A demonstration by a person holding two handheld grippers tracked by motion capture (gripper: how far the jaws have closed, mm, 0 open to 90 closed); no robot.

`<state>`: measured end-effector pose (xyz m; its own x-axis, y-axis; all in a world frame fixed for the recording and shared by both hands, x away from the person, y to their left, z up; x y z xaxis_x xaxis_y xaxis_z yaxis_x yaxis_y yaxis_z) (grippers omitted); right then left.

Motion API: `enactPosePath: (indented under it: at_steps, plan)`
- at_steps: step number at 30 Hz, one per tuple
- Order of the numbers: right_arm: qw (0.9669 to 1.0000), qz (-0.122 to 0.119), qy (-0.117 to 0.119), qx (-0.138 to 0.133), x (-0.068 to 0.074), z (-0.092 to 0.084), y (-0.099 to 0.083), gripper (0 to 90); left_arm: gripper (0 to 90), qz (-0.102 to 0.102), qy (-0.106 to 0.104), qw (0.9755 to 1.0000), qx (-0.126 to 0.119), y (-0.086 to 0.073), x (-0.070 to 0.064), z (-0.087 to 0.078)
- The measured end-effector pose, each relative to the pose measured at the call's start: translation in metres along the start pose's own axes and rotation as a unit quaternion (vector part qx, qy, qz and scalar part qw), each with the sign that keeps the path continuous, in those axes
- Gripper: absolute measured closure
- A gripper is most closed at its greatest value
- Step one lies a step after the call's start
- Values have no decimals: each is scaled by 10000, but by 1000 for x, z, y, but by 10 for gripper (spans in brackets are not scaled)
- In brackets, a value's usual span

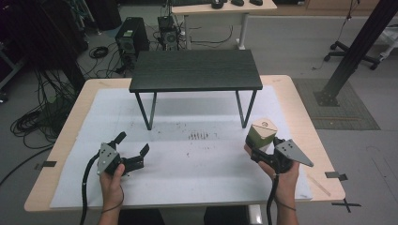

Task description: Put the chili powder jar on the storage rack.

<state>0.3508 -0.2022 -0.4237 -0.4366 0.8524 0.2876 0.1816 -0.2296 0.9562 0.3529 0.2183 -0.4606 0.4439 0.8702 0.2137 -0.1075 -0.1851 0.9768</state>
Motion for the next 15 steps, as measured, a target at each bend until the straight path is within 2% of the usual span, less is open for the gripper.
enactPosePath:
  at_steps: [15]
  plan:
    - [9995, -94, 288, -26, 16, 18, 34, 299, 4, -2, 1, 10000, -1, 0, 0, 0]
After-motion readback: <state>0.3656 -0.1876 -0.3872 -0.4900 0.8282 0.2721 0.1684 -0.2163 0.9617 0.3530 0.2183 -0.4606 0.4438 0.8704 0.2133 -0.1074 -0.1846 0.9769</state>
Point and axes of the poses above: each handheld gripper's, and its own axes: z roughly forward along the jaws, y roughly out of its top, x roughly to its left, the point moved 7 cm from there along z, roughly forward along the jaws, and after that the axes turned 13 degrees about z, right-handed, at the moved point
